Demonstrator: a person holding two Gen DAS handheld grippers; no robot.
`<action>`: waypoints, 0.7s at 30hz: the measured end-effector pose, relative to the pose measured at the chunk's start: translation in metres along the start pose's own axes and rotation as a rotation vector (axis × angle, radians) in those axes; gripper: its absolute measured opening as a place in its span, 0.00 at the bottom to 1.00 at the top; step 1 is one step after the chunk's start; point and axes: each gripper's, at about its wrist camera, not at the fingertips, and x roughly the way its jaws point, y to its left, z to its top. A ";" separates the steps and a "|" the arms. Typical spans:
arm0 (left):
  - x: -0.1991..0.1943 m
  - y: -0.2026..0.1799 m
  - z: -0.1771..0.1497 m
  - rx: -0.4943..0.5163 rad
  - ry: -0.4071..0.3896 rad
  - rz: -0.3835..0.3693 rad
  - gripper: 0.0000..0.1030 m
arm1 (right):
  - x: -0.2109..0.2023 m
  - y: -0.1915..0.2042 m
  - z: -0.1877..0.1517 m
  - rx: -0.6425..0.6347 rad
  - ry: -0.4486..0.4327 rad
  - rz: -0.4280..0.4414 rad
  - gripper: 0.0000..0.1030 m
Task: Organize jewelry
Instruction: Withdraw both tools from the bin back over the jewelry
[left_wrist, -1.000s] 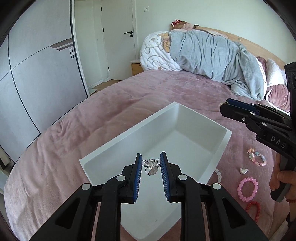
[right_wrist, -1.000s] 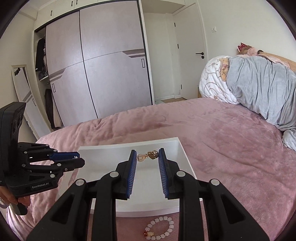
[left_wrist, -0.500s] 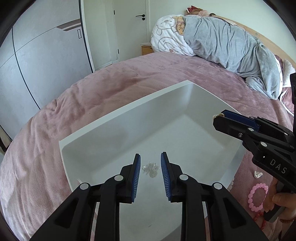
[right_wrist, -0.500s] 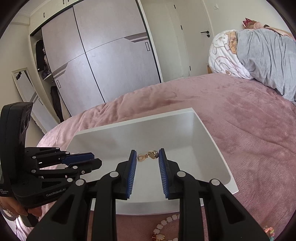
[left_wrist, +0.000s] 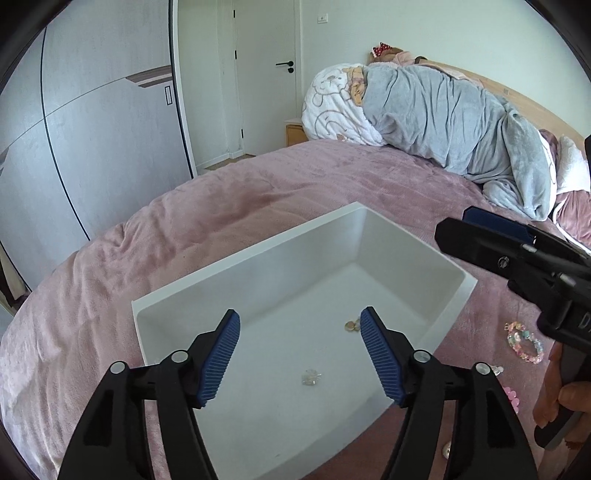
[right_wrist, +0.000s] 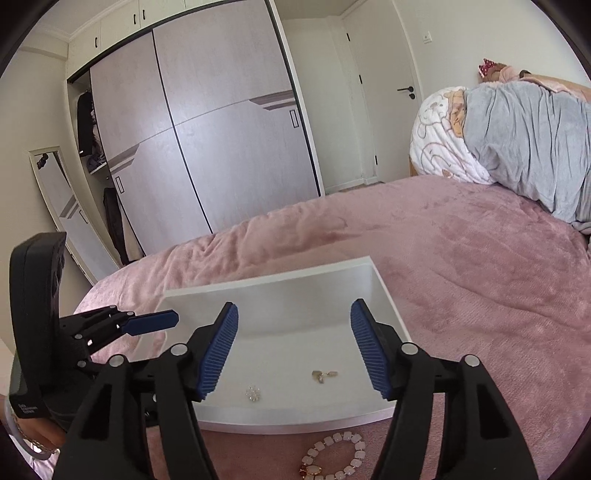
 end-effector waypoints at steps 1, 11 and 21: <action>-0.007 -0.004 0.001 -0.002 -0.016 -0.008 0.78 | -0.014 0.002 0.007 -0.003 -0.026 -0.001 0.69; -0.078 -0.052 0.001 0.044 -0.135 -0.123 0.83 | -0.190 0.033 0.058 -0.036 -0.256 -0.074 0.87; -0.154 -0.075 -0.010 0.159 -0.263 -0.150 0.97 | -0.312 0.061 0.033 -0.136 -0.272 -0.310 0.95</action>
